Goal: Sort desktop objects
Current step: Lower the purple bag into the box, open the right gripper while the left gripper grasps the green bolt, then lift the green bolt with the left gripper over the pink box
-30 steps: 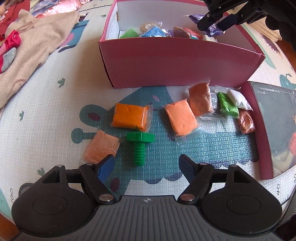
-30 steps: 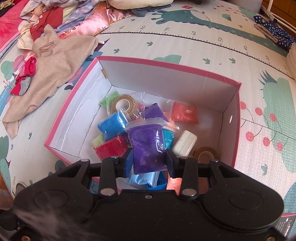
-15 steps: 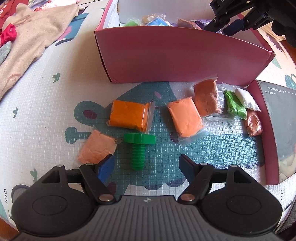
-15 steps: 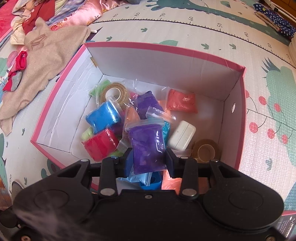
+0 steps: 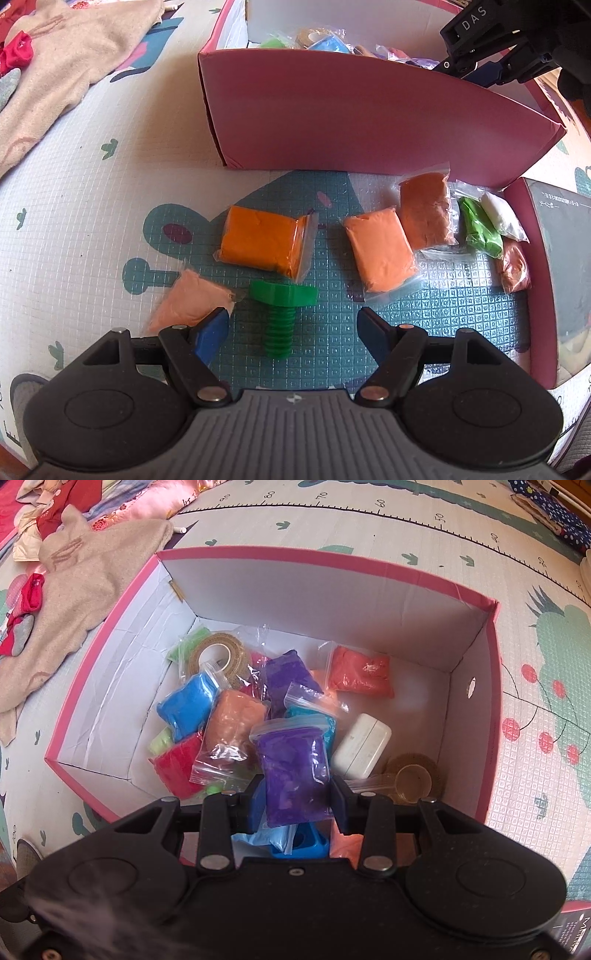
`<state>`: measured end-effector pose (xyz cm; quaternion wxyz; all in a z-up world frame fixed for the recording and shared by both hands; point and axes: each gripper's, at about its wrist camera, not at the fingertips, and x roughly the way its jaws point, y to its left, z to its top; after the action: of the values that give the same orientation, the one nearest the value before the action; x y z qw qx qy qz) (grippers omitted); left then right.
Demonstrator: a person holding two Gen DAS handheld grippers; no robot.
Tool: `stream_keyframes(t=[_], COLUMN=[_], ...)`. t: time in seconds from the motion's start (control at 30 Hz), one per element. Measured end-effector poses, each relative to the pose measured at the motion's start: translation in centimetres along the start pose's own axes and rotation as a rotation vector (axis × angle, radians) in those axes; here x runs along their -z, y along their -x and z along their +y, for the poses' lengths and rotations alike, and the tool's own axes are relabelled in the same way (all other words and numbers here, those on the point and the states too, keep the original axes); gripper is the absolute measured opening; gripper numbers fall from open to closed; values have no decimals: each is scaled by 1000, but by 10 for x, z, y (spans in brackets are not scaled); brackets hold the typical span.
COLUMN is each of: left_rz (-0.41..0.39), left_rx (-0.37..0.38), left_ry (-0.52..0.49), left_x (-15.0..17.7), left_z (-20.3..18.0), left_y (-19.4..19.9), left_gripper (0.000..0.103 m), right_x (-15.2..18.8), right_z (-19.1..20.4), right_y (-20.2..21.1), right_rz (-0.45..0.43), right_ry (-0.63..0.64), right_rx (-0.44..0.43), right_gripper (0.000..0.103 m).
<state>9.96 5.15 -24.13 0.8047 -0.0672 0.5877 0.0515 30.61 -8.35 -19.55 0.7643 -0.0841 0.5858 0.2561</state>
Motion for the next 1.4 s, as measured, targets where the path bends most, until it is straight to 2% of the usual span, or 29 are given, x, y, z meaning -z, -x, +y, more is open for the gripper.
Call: stream_keyframes(t=[0.63,0.73,0.8,0.83,0.93,1.2,1.27,1.4], left_rz=[-6,-6,10,17,24,26,24,15], left_rx=[-9,-21,-16,-14,-26,-51,-54,-42], left_ry=[-13,-6,8,16,25,26,24,10], left_x=[-10,-10,-9,-9,-7,-7,-8,-8], left_z=[-3,-2,1,2,4,5,5,2], left_y=[-9,-8,-9,-9,-10,-5,-3,3], left_gripper=[76,65,54,43,33,29,29,29], right_x=[0,-1,-1,-1,-2,-3,-4,-4], right_z=[-5,-5,-4,-4,-4,-1,0,2], right_y=[-15,-16,-17,-16,-14,-9,-8,-5], right_rz=[31,39,41,38,32,23,21,18], right_ry=[-34,-38,-37,-37,-41,-39,-38,-34], right_rx=[-3,-2,1,-1,-1,-2,-2,-4], right_gripper=[38,40,49,55,61,65,73,73])
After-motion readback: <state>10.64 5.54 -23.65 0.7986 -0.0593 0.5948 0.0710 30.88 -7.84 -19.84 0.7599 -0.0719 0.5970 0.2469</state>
